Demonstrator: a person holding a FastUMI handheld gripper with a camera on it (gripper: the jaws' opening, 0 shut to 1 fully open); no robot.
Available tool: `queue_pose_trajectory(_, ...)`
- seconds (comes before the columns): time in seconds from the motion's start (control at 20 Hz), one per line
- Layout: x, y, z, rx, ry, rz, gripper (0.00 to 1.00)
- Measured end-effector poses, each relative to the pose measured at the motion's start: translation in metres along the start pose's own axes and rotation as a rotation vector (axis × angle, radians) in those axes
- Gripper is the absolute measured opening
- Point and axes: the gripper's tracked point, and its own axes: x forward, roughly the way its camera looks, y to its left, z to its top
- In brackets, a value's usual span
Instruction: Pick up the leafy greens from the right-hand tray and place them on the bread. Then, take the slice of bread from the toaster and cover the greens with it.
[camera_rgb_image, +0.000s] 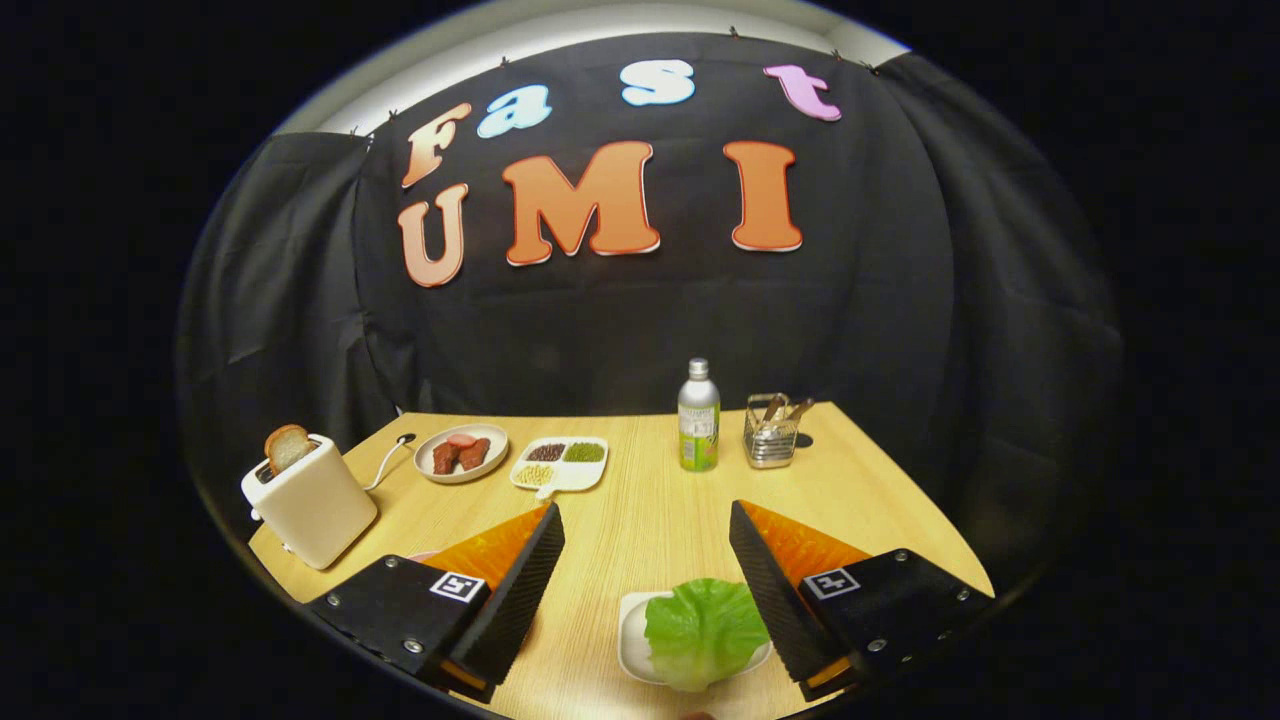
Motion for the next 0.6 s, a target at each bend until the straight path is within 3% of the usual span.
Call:
queue_pose_trajectory(0.3,0.023,-0.003,-0.056,-0.013,0.267,0.021,0.99)
queue_pose_trajectory(0.6,0.036,-0.024,-0.106,-0.102,0.444,-0.045,0.99)
